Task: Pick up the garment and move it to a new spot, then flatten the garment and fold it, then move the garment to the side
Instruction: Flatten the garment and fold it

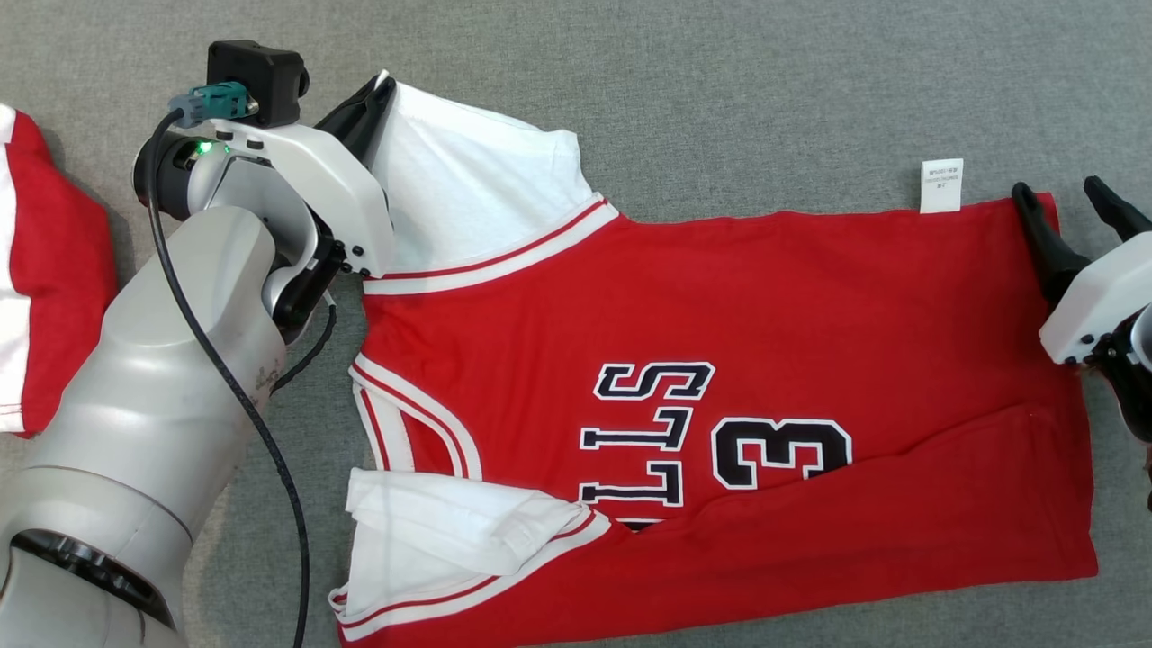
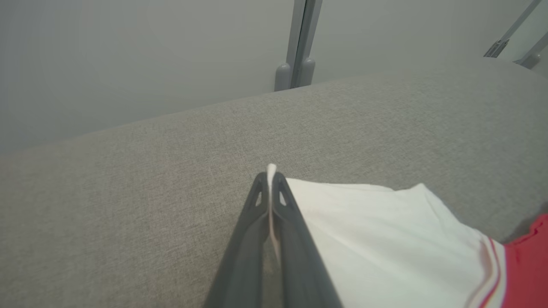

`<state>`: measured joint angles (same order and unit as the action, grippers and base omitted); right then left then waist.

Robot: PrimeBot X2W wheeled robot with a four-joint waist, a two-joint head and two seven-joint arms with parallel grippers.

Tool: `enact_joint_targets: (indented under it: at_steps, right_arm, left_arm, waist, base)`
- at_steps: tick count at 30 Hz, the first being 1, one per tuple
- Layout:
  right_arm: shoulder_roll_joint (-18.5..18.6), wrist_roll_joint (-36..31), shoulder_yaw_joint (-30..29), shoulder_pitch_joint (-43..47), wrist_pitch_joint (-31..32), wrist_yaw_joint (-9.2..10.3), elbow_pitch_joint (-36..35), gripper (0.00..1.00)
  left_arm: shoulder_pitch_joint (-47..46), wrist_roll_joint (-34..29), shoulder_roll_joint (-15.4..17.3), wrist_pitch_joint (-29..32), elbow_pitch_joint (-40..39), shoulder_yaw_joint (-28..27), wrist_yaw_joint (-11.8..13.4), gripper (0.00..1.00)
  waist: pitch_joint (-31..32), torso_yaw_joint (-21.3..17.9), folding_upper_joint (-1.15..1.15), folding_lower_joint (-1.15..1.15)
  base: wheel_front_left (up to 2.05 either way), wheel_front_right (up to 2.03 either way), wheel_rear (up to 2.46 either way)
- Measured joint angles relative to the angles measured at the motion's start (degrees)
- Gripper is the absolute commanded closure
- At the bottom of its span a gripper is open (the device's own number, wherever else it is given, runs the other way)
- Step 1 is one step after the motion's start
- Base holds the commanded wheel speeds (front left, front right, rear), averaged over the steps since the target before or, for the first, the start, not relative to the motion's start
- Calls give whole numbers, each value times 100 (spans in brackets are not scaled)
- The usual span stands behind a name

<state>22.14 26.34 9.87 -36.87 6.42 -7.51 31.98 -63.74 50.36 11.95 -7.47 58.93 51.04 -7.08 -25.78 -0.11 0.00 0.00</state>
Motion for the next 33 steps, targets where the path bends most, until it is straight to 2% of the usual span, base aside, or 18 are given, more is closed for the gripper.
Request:
enact_joint_targets:
  at_steps: [11,12,13,14,22,28,30,33]
  right_arm:
    - [253,612,711,-377,10,0,691,0]
    - [258,669,778,-400,8,0,727,27]
    - [266,719,848,-421,0,0,756,73]
    - [288,751,937,-441,-32,0,775,100]
    - [446,973,1472,-466,-448,0,902,100]
    - [499,1036,1682,-342,-1305,0,884,100]
    - [501,1043,1834,-204,-1708,0,844,100]
    - [517,1094,1869,-51,-1958,0,792,100]
  left_arm:
    - [-21,34,21,-2,-31,96,-27,100]
    - [-21,36,20,15,-33,108,-27,100]
    - [-21,46,23,15,-33,118,-27,100]
    - [-21,57,24,14,-34,126,-27,100]
    - [68,110,44,-35,-33,180,-34,100]
    - [332,323,79,-111,-220,175,-34,100]
    - [492,407,204,-175,-465,203,-35,100]
    - [670,521,342,-266,-825,232,-35,100]
  waist:
    - [-14,22,0,0]
    - [-7,24,0,0]
    - [1,24,0,0]
    - [9,26,0,0]
    - [164,72,0,0]
    - [368,118,0,0]
    - [489,139,0,0]
    - [608,168,0,0]
  base:
    - [0,0,0]
    - [0,0,0]
    - [0,0,0]
    - [0,0,0]
    - [0,0,0]
    - [0,0,0]
    - [0,0,0]
    - [0,0,0]
